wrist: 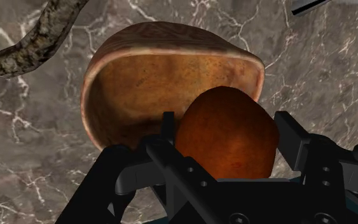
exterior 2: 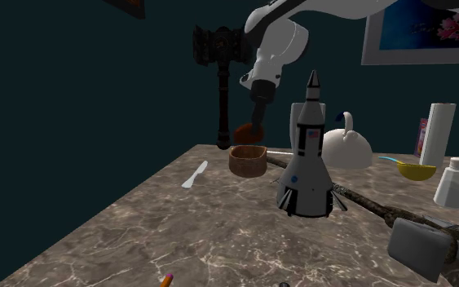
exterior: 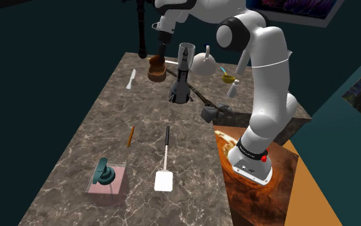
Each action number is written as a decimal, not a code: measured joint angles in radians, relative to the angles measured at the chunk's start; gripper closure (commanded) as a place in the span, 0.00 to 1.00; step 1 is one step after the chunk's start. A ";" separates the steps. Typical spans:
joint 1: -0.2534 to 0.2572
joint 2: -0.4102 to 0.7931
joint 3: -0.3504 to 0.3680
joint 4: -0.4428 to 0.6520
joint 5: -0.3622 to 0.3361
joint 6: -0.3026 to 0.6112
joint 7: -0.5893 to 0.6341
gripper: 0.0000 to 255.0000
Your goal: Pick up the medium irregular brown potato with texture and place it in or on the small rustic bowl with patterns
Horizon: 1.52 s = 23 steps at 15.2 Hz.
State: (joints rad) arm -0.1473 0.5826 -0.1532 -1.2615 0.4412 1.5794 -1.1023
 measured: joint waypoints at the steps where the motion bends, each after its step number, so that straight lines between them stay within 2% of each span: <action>1: 0.001 0.001 0.000 -0.011 0.001 0.011 -0.003 1.00; 9: 0.004 0.001 0.000 -0.036 0.001 0.035 -0.013 1.00; 10: 0.004 0.001 0.000 -0.036 0.001 0.035 -0.013 0.00; 16: 0.004 0.001 0.000 -0.036 0.001 0.036 -0.013 0.00; 20: -0.027 0.032 -0.003 0.098 0.000 -0.068 0.004 0.00; 23: -0.035 0.042 -0.003 0.141 0.000 -0.101 0.010 0.00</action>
State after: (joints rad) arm -0.1826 0.6242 -0.1561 -1.1206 0.4410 1.4784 -1.0925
